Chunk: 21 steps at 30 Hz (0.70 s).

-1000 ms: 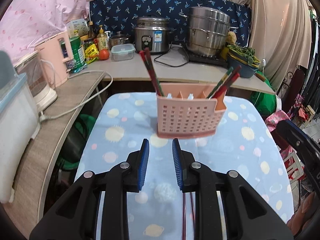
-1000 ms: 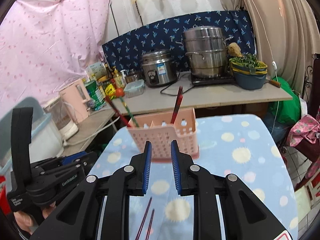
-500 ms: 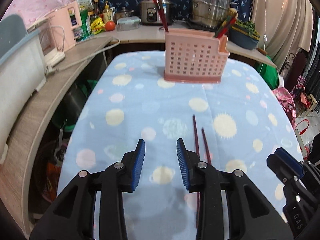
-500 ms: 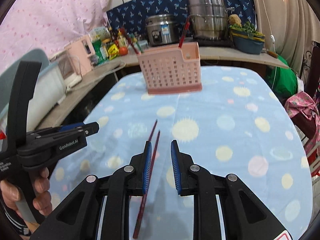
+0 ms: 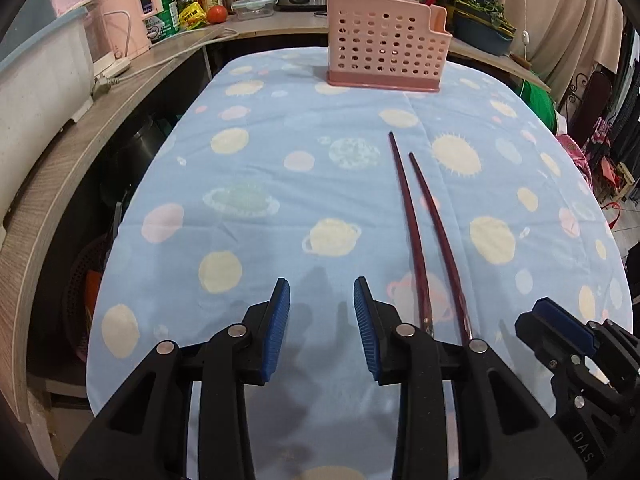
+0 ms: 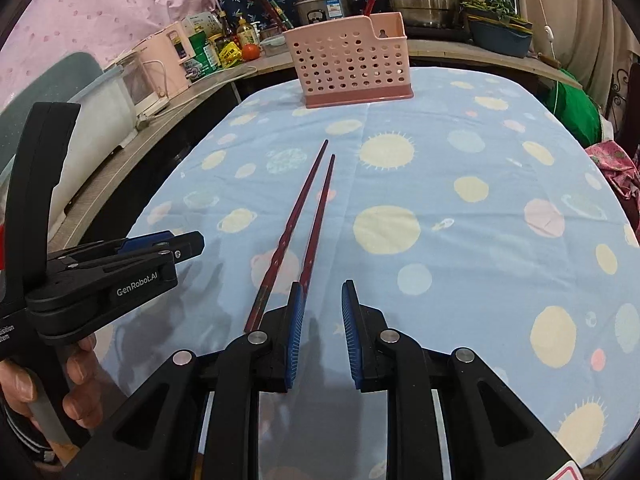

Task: Organize utensils
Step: 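Move both tools down to the two remaining red chopsticks, then grasp a red chopstick with the right tool while the left tool approaches the other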

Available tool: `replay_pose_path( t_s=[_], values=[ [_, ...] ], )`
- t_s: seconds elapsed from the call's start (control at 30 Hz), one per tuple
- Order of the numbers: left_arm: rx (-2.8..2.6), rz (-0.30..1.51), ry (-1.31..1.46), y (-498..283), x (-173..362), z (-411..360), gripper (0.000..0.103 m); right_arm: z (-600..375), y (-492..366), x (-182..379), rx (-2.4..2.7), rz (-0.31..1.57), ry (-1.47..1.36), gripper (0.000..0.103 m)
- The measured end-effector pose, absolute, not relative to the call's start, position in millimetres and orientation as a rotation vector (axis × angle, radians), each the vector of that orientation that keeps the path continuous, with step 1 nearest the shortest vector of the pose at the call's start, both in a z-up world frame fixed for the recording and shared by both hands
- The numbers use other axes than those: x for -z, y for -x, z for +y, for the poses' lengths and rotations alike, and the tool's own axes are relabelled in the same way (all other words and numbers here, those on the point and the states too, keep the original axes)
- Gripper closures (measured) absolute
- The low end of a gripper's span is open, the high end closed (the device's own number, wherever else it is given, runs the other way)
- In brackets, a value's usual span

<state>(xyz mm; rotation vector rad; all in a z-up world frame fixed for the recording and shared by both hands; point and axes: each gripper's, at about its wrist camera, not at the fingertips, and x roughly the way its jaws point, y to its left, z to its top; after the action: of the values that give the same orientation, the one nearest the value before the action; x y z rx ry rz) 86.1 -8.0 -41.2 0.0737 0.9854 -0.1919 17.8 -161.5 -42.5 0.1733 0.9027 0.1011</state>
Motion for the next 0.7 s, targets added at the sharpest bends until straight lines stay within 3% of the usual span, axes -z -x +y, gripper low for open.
replay_pose_path(
  t_s=[0.4,0.5,0.7],
  values=[
    [0.190,1.020,-0.091,-68,59,1,0.063,-138,-6,65,-0.143,0.952,-0.149,0.083],
    [0.189,1.024,-0.094,-66,61,1,0.054,-136,-6,69,-0.141,0.960,-0.148,0.083],
    [0.196,1.036,-0.100,-64,65,-1,0.053,-137,-5,71,-0.130,0.953,-0.133,0.087]
  ],
)
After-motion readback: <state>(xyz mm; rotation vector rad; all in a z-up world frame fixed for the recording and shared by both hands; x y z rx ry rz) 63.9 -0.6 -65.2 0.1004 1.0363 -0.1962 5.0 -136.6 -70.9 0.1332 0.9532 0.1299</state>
